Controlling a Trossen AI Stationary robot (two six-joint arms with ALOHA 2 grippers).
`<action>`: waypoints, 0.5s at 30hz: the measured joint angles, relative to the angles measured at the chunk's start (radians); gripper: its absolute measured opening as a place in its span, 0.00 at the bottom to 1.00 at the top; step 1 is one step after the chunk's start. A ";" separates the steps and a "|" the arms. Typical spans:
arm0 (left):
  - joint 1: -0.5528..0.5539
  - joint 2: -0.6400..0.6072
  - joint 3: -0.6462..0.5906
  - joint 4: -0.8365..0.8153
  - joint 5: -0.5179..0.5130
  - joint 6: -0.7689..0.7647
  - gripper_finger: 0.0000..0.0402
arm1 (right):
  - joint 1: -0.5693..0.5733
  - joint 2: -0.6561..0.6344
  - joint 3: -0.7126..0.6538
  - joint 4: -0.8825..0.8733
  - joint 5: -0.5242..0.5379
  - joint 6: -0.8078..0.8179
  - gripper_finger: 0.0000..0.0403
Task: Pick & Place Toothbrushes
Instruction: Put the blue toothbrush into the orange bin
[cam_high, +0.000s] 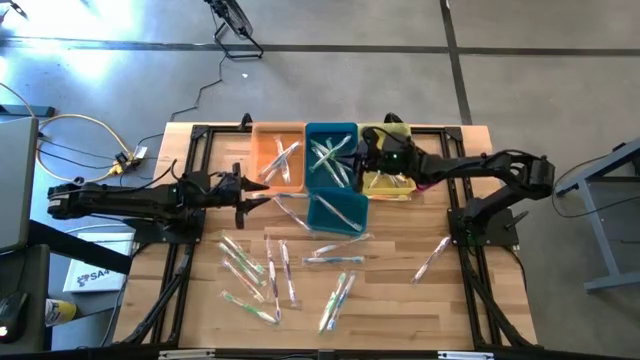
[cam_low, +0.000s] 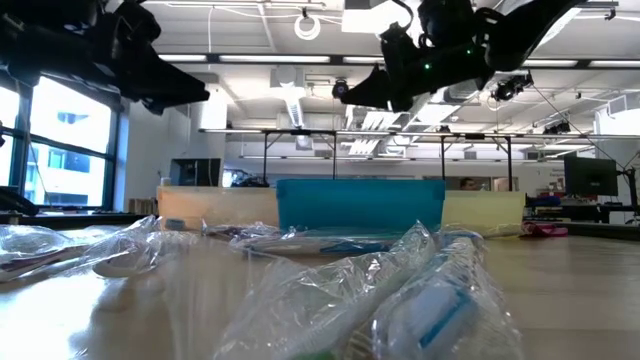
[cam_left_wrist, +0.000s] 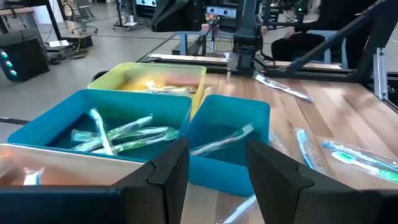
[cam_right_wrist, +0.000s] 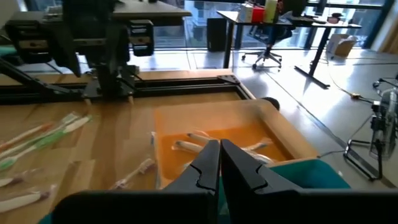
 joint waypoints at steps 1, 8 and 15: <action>-0.004 0.000 0.000 0.000 0.000 0.000 0.38 | 0.006 0.000 0.000 0.002 0.000 0.000 0.02; -0.003 0.000 0.000 0.000 0.001 -0.008 0.38 | 0.024 0.000 0.000 0.017 0.000 -0.001 0.02; -0.003 0.000 0.000 -0.001 0.001 -0.146 0.38 | 0.054 0.000 0.000 0.043 0.002 0.044 0.02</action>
